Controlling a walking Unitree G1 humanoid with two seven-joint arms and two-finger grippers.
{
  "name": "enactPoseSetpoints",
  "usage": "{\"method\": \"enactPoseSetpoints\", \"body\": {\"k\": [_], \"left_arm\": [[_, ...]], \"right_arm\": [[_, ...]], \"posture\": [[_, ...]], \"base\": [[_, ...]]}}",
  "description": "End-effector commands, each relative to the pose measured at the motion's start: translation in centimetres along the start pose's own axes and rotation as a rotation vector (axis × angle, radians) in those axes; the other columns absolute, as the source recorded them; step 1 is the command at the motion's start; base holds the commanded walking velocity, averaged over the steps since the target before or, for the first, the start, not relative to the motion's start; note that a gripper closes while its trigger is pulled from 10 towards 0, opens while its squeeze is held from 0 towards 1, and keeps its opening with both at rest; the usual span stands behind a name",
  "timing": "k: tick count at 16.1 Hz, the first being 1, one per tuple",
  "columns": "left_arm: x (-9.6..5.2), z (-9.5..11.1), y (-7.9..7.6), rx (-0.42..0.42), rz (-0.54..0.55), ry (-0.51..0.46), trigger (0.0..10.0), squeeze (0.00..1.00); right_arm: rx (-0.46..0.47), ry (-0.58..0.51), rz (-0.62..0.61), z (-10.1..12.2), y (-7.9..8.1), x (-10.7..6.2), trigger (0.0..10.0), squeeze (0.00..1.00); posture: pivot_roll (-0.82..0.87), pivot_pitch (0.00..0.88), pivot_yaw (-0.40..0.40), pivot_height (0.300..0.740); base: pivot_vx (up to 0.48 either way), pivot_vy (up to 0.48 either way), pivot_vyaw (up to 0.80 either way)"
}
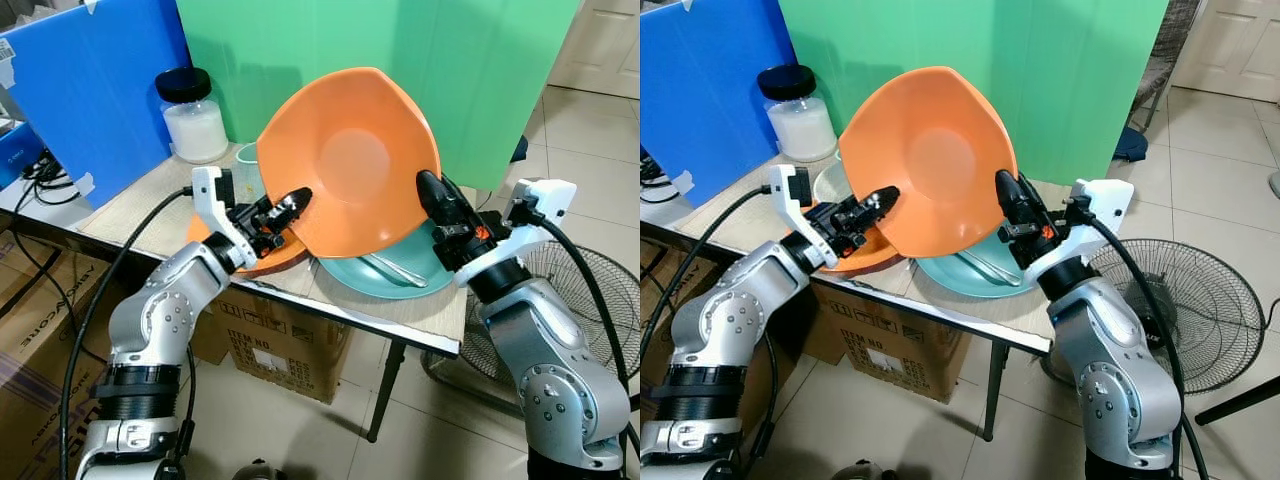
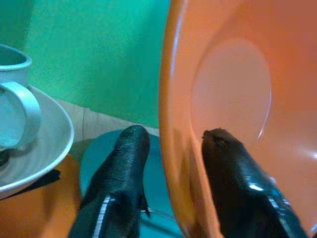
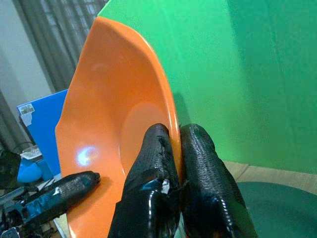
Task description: Setting the table
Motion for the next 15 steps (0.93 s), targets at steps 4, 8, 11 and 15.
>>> {"method": "enactPoseSetpoints", "body": {"k": [4,8,11,15], "left_arm": [[0.1,0.5,0.4,0.004,0.03,-0.011,0.0,0.0],[0.2,0.7,0.8,0.007,0.063,-0.016,0.0,0.0],[0.3,1.3,0.7,0.027,0.051,-0.039,0.0,0.0],[0.2,1.8,-0.1,0.055,-0.012,-0.064,0.0,0.0]], "right_arm": [[-0.006,-0.057,0.033,1.1,0.7,0.1,10.0,0.0],[-0.002,-0.055,0.041,1.1,0.8,0.2,10.0,0.0],[0.016,-0.059,0.051,1.1,0.9,0.4,10.0,1.0],[-0.019,-0.03,0.057,0.7,0.9,0.8,10.0,1.0]], "posture": [[0.03,0.0,0.058,0.74],[0.04,0.0,0.057,0.74],[0.04,0.0,0.057,0.74],[0.04,0.0,0.058,0.74]], "base": [[0.0,0.0,0.0],[0.0,0.0,0.0],[0.0,0.0,0.0],[0.0,0.0,0.0]]}}
Point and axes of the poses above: a point about 5 cm out from each wrist's last joint towards the gripper, its own x axis pointing out of the wrist towards the gripper, its own z axis along the axis of the wrist's last joint, y = z × x, the point moved 3 cm from there along x, pointing out of the wrist towards the gripper
